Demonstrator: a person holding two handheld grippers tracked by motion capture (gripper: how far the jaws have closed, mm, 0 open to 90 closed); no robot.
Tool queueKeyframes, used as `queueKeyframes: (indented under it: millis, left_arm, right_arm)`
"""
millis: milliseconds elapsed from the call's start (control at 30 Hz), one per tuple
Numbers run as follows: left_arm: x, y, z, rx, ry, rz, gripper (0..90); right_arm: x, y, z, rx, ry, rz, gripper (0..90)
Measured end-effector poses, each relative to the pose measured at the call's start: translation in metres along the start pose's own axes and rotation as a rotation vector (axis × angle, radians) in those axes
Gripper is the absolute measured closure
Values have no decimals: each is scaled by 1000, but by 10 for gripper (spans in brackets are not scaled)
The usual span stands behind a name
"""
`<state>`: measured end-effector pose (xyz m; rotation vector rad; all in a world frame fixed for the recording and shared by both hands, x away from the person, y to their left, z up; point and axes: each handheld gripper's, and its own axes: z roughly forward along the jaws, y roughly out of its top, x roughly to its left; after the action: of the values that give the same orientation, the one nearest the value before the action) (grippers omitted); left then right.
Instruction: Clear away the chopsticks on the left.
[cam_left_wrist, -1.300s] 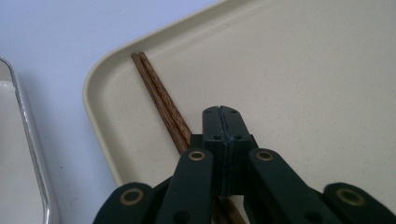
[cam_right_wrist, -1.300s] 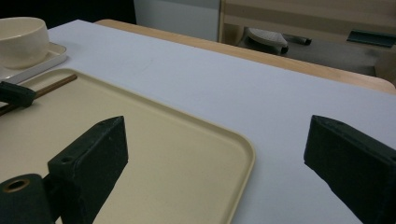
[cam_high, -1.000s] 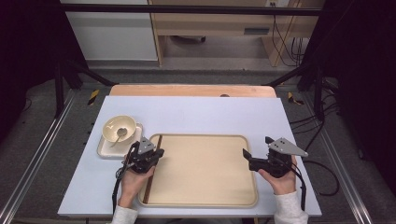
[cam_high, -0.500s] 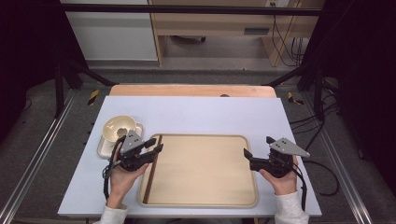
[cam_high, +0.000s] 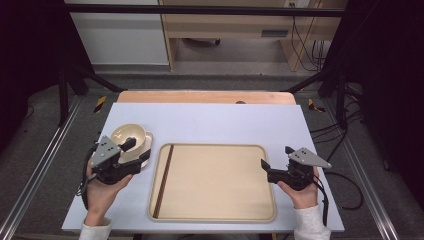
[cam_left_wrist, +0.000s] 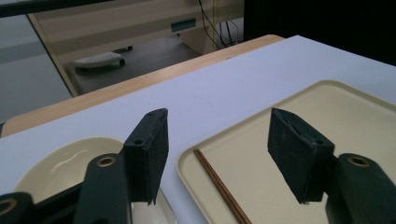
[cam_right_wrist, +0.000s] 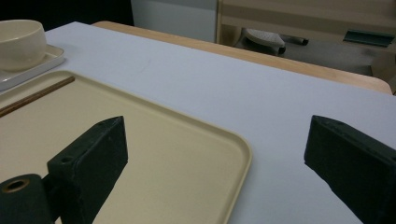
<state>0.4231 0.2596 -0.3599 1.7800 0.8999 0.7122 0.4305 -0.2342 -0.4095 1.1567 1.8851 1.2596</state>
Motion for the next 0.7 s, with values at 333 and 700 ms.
queueKeyframes:
  millis: [333,700]
  left_arm:
    - [24,-19,-24,-6,89,-21,269]
    - [42,-40,-27,30,138,-21,185]
  right_arm:
    - [-1,0,-2,-8,-3,3,63]
    - [-1,2,-4,-11,-7,4,63]
